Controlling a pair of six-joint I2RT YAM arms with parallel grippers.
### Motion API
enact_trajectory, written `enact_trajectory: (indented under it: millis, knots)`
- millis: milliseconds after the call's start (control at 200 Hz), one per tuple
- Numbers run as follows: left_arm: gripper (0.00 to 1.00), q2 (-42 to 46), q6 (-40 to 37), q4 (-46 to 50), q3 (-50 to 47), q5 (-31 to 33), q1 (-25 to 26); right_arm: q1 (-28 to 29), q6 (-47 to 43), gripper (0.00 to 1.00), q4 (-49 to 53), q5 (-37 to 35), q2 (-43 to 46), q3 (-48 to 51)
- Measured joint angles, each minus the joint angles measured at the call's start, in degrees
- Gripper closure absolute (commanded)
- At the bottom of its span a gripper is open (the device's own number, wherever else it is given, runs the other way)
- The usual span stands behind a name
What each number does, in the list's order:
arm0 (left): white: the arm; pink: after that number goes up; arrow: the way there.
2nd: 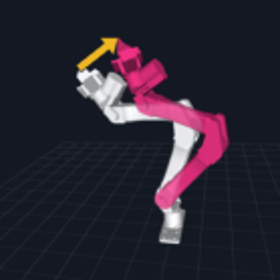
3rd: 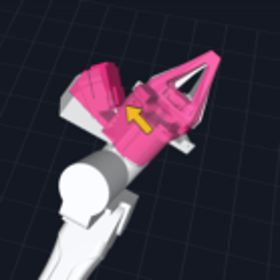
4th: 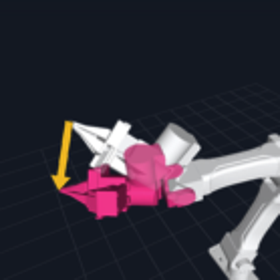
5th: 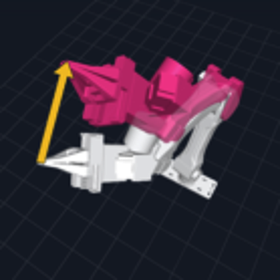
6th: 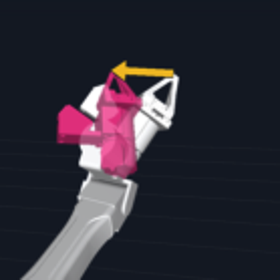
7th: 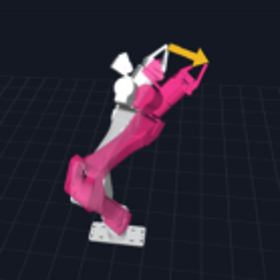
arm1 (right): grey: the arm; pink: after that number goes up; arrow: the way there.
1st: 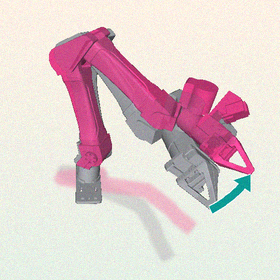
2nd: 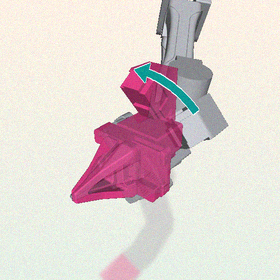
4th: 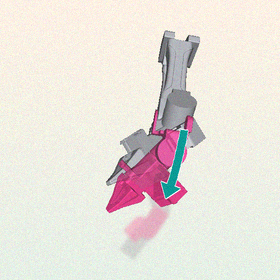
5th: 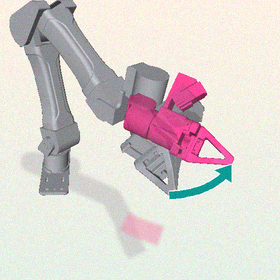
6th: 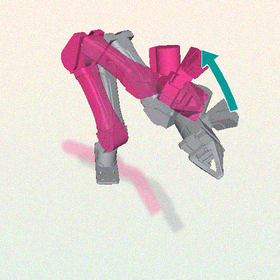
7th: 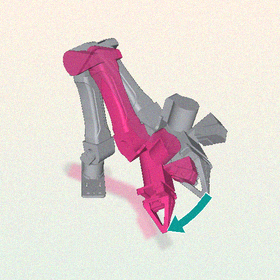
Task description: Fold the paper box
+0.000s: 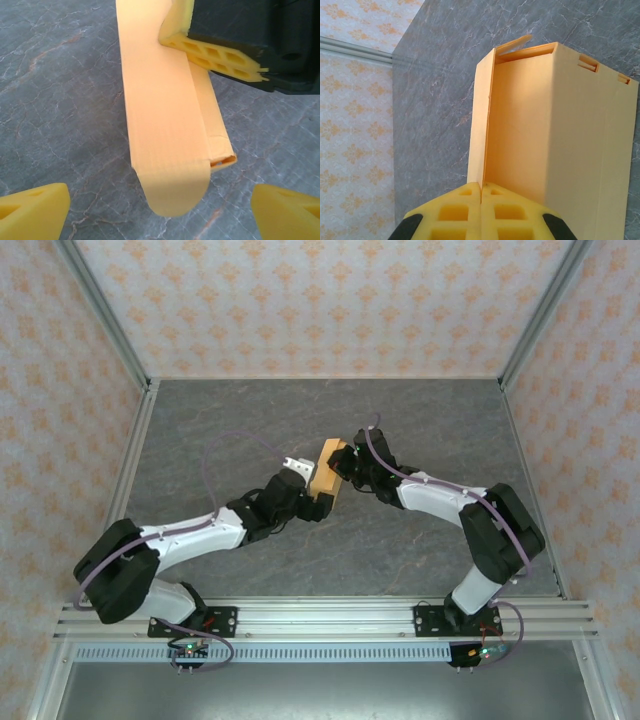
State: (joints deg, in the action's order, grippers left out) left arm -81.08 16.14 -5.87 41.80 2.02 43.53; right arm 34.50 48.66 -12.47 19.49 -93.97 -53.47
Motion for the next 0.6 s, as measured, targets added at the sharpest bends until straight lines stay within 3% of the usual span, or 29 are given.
enact_trajectory:
  millis: [220,465,601]
  knots:
    - [0.08,-5.1,-0.4,-4.5,0.1,1.7,0.8,-0.2,0.2,0.99,0.0,0.2,0.0,0.1]
    - [0.33,-9.5,-0.5,-8.0,0.4,3.0,1.7,-0.5,0.2,0.99,-0.9,0.5,0.0,0.7]
    - [0.41,-10.2,-0.1,-9.1,1.0,2.9,1.9,-0.6,0.2,0.99,-1.0,0.4,0.0,0.7]
